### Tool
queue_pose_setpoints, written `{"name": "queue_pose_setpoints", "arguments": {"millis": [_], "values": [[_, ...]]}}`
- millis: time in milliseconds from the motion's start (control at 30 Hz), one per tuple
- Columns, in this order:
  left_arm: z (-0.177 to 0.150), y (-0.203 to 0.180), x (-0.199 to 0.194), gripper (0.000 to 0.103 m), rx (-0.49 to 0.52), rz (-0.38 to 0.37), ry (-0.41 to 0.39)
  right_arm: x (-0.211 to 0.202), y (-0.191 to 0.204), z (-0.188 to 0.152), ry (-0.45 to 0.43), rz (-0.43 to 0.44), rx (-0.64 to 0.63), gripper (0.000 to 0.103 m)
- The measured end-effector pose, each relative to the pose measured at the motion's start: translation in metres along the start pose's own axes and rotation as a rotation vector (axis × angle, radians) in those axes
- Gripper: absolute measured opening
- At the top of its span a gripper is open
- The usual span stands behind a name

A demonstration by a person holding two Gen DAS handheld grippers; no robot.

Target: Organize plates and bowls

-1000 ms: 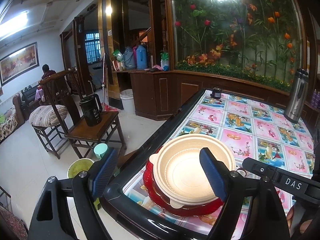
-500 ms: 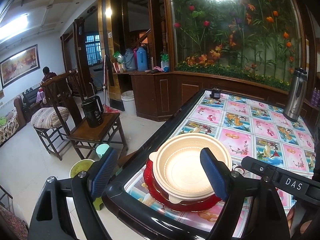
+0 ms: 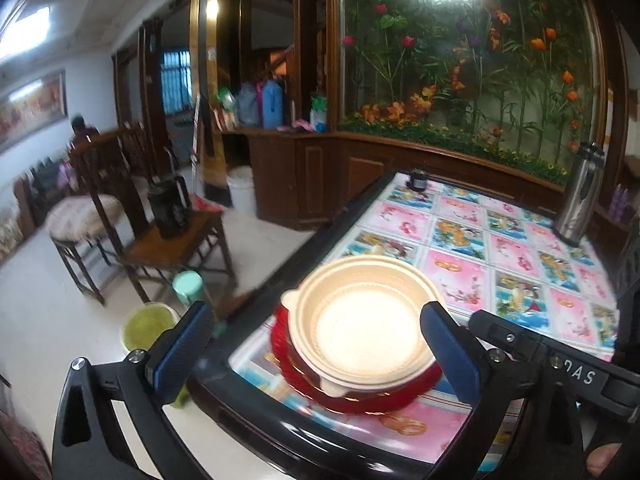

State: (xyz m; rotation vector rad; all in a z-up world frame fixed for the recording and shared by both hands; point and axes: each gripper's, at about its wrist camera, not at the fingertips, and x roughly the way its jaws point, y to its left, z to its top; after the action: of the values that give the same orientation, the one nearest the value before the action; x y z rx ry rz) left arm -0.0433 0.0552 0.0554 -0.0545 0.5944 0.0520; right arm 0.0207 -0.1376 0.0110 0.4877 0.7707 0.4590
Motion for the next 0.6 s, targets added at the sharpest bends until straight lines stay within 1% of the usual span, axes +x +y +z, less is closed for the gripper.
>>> {"name": "queue_pose_setpoints", "arguments": {"millis": [67, 133, 300, 400, 433, 500, 600], "values": [[-0.001, 0.004, 0.004, 0.103, -0.021, -0.036, 0.021, 0.0, 0.001, 0.0, 0.004, 0.0, -0.002, 0.031], [-0.002, 0.007, 0.007, 0.103, -0.044, -0.048, 0.034, 0.001, 0.003, 0.0, 0.01, 0.002, -0.004, 0.031], [0.0, 0.011, 0.004, 0.103, -0.061, -0.028, 0.012, 0.007, 0.004, -0.001, 0.024, 0.007, -0.005, 0.031], [0.0, 0.012, 0.001, 0.103, -0.052, -0.01, -0.011, 0.009, 0.003, -0.001, 0.026, 0.01, -0.001, 0.031], [0.0, 0.012, 0.001, 0.103, -0.052, -0.017, -0.017, 0.009, 0.003, -0.001, 0.026, 0.01, -0.003, 0.031], [0.0, 0.011, 0.002, 0.103, -0.049, -0.032, -0.019, 0.009, 0.003, -0.001, 0.024, 0.007, -0.003, 0.031], [0.0, 0.009, 0.006, 0.103, -0.038, -0.019, -0.009, 0.01, 0.003, 0.0, 0.025, 0.009, 0.003, 0.031]]}}
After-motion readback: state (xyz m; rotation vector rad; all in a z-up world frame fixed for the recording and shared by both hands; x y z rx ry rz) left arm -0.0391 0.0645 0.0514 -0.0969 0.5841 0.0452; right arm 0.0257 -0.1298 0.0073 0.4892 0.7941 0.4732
